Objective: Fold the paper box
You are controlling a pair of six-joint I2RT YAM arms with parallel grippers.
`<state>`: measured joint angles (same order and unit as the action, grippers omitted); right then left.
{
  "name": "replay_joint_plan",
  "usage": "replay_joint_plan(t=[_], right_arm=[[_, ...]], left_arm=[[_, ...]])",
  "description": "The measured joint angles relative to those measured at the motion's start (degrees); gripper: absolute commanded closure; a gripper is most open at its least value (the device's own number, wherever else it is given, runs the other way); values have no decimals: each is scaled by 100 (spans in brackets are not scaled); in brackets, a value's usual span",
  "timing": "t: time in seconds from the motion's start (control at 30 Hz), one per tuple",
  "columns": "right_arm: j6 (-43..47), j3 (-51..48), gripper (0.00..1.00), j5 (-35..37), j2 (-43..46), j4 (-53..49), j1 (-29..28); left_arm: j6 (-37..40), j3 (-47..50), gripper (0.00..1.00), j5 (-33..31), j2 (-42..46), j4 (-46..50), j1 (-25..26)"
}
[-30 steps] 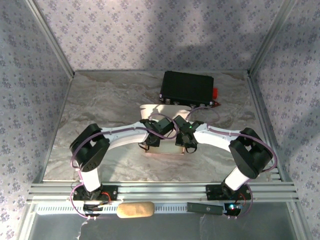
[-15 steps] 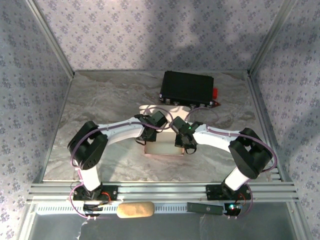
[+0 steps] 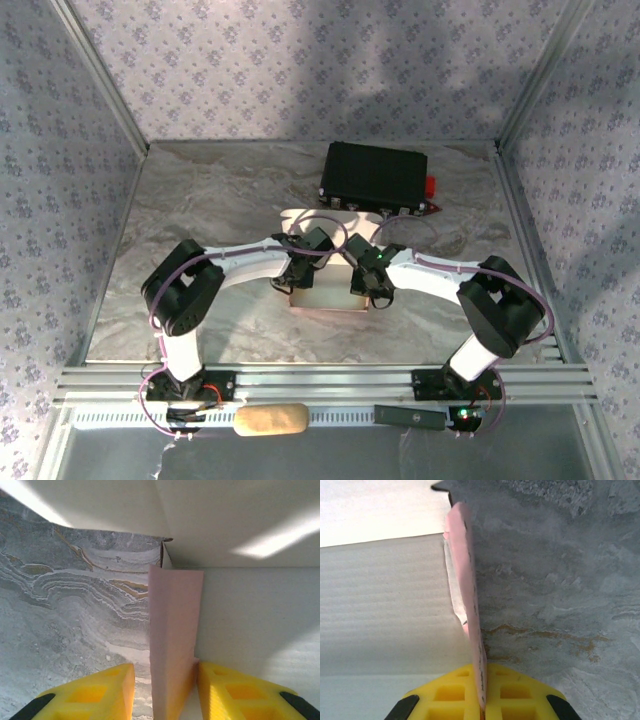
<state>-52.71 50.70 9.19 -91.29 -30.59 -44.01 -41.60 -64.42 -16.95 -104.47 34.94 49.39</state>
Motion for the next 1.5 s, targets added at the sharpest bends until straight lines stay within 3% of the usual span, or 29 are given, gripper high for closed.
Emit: replay_joint_plan(t=[0.17, 0.57, 0.9, 1.37, 1.5], right_arm=[[0, -4, 100, 0, 0, 2, 0], [0, -4, 100, -2, 0, 2, 0], [-22, -42, 100, -79, 2, 9, 0], [-101, -118, 100, -109, 72, 35, 0], [-114, -129, 100, -87, 90, -28, -2]], left_arm=[[-35, 55, 77, 70, 28, -140, 2], [-111, -4, 81, -166, -20, 24, 203], [-195, -273, 100, -409, -216, 459, 254], [-328, -710, 100, -603, -562, 820, 291], [-415, -732, 72, -625, -614, 809, 310]])
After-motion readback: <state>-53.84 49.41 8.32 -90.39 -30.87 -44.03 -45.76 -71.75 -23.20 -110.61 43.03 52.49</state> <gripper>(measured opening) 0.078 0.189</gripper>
